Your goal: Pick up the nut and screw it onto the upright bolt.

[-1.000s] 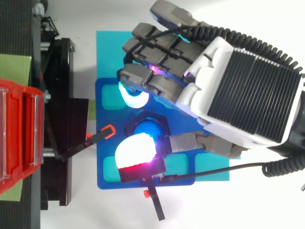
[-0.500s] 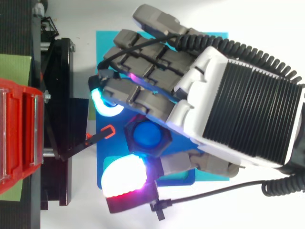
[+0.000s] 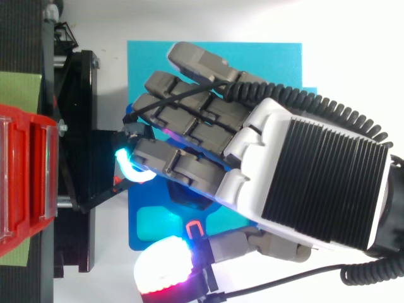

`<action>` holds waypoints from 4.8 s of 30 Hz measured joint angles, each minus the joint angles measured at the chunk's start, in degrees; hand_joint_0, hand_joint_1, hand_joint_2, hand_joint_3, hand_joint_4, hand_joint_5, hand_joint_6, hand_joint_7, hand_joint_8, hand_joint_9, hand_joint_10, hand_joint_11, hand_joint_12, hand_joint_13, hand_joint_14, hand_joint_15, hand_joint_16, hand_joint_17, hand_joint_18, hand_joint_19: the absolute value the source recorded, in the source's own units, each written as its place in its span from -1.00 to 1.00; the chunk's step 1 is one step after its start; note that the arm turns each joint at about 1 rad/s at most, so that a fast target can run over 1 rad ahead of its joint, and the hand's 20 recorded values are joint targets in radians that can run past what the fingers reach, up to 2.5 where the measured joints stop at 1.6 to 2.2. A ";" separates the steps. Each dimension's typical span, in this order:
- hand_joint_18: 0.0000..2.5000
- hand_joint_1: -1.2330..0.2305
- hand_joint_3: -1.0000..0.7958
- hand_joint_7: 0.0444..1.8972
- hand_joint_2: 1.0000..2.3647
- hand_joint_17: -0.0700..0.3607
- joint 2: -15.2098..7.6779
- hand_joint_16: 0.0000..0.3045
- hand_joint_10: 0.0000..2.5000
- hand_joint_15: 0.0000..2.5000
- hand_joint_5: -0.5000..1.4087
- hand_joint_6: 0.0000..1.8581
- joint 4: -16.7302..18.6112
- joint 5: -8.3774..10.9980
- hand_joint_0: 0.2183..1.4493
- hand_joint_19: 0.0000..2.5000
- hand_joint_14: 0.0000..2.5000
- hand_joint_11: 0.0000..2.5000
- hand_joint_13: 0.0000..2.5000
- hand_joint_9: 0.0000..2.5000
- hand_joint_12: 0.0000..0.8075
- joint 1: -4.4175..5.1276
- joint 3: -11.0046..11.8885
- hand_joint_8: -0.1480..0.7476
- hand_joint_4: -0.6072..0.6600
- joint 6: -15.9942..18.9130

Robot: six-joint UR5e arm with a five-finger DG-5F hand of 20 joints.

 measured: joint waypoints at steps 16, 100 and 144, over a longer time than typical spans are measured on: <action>-0.87 0.53 -0.44 0.20 -1.00 -0.41 -0.02 -0.83 -1.00 -1.00 -0.56 -0.46 0.49 0.02 -0.54 -1.00 -1.00 -1.00 -0.61 -0.52 -0.33 0.10 -0.49 -0.10 0.36 0.19; -0.88 0.54 -0.44 0.07 -1.00 -0.39 -0.03 -0.82 -1.00 -1.00 -0.56 -0.46 0.31 -6.29 -0.54 -1.00 -1.00 -1.00 -0.62 -0.54 -0.33 -1.04 -1.28 -0.12 0.39 0.80; -0.82 0.49 -0.44 0.42 -1.00 -0.49 -0.01 -0.88 -1.00 -1.00 -0.53 -0.46 -3.30 -13.36 -0.52 -1.00 -1.00 -1.00 -0.53 -0.44 -0.42 -7.80 -1.35 -0.08 0.28 0.53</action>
